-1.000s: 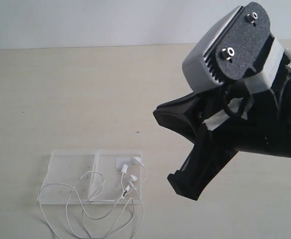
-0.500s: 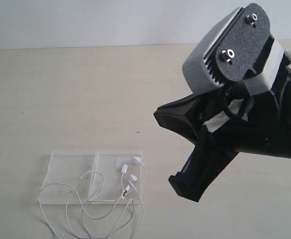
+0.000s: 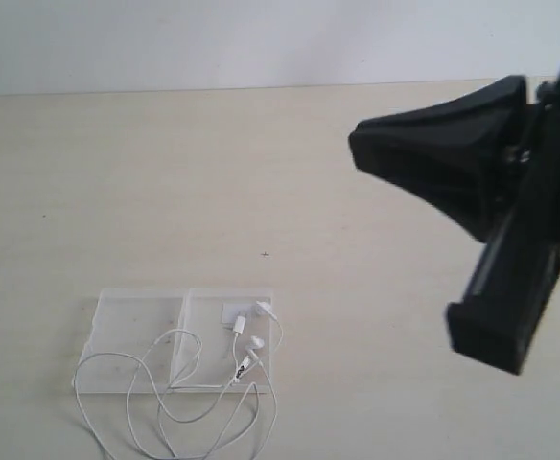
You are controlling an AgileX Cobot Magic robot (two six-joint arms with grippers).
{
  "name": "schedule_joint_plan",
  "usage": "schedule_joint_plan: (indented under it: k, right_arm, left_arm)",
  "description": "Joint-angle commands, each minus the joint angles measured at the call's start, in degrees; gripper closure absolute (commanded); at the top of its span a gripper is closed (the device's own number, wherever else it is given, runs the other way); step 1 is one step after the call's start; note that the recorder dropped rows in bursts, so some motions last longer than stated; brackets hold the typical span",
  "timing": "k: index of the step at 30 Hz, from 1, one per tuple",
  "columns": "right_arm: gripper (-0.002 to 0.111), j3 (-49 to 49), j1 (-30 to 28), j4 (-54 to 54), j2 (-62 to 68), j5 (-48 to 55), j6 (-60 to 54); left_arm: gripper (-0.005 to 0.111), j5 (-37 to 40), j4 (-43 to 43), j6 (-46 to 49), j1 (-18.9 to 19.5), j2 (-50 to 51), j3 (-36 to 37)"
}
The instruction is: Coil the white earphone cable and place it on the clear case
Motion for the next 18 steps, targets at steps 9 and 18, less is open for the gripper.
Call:
schedule_joint_plan:
  k: [9,18]
  right_arm:
    - [0.108,0.3,-8.9,-0.2,-10.4,-0.8,-0.6]
    - [0.108,0.3,-17.5,-0.2,-13.5,-0.8,-0.6]
  left_arm:
    - [0.107,-0.2,0.2,0.0,-0.3,0.1,0.1]
    - [0.107,-0.2,0.2,0.0,-0.3,0.1,0.1]
